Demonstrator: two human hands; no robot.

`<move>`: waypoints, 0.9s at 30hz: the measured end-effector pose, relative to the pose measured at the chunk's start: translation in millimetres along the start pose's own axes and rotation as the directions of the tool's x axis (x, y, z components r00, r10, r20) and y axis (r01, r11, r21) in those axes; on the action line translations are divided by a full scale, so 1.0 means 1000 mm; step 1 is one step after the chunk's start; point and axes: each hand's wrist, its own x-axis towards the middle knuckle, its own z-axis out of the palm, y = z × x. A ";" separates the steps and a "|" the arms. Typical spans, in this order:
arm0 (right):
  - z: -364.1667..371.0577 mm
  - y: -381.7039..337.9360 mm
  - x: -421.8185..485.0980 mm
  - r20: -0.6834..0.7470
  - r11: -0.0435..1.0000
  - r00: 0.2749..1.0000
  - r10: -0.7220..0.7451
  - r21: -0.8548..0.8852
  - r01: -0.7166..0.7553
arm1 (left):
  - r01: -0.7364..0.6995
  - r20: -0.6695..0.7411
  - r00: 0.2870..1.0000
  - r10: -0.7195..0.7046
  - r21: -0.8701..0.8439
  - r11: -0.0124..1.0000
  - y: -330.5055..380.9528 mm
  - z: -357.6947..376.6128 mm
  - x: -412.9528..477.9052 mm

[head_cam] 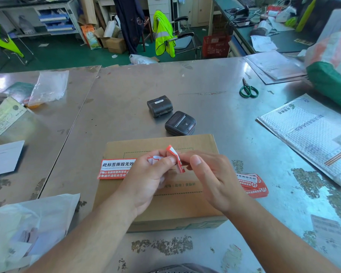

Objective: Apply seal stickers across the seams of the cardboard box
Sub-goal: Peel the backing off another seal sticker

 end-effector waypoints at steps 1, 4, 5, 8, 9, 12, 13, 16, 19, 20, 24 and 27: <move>0.000 0.001 0.000 0.000 1.000 1.000 0.009 -0.002 -0.009 | 0.001 0.002 1.000 -0.001 0.021 1.000 0.001 0.000 0.000; 0.002 0.005 0.000 -0.008 0.999 0.999 0.042 -0.028 -0.043 | -0.015 -0.017 1.000 0.016 0.070 0.997 0.003 -0.001 0.001; 0.003 0.006 0.000 -0.010 0.998 0.999 0.045 -0.033 -0.045 | -0.010 -0.034 0.999 0.013 0.079 0.997 0.004 -0.001 0.001; 0.003 0.004 -0.001 -0.013 1.000 1.000 0.013 -0.028 -0.013 | 0.062 -0.048 0.997 -0.058 0.072 0.995 0.003 -0.004 0.003; 0.003 0.003 -0.001 -0.015 1.000 1.000 -0.002 -0.028 0.002 | 0.091 -0.042 0.995 -0.089 0.053 0.994 0.004 -0.004 0.003; 0.002 -0.001 -0.002 -0.016 0.999 0.999 -0.040 -0.033 0.040 | 0.138 0.003 0.990 -0.138 -0.004 0.990 0.006 -0.003 0.003; 0.002 -0.001 -0.002 -0.019 0.998 0.999 -0.047 -0.035 0.046 | 0.141 0.015 0.990 -0.141 -0.015 0.990 0.008 -0.001 0.002; 0.004 -0.001 -0.001 -0.015 1.000 1.000 0.018 0.007 -0.018 | 0.092 -0.021 0.996 -0.092 -0.004 0.996 0.007 -0.002 0.000; 0.006 -0.006 0.004 0.005 0.944 0.973 0.230 0.240 -0.225 | -0.029 -0.049 0.998 0.034 0.091 0.995 0.009 0.000 -0.004; 0.006 -0.009 0.007 0.021 0.889 0.952 0.306 0.352 -0.293 | -0.072 -0.050 0.996 0.080 0.132 0.989 0.009 0.000 -0.005; 0.002 -0.011 0.017 0.131 0.698 0.871 0.473 0.547 -0.462 | -0.198 -0.016 0.975 0.224 0.409 0.891 0.011 -0.001 -0.007; 0.002 -0.011 0.017 0.190 0.620 0.850 0.491 0.609 -0.494 | -0.191 -0.030 0.970 0.243 0.529 0.827 0.013 -0.001 -0.010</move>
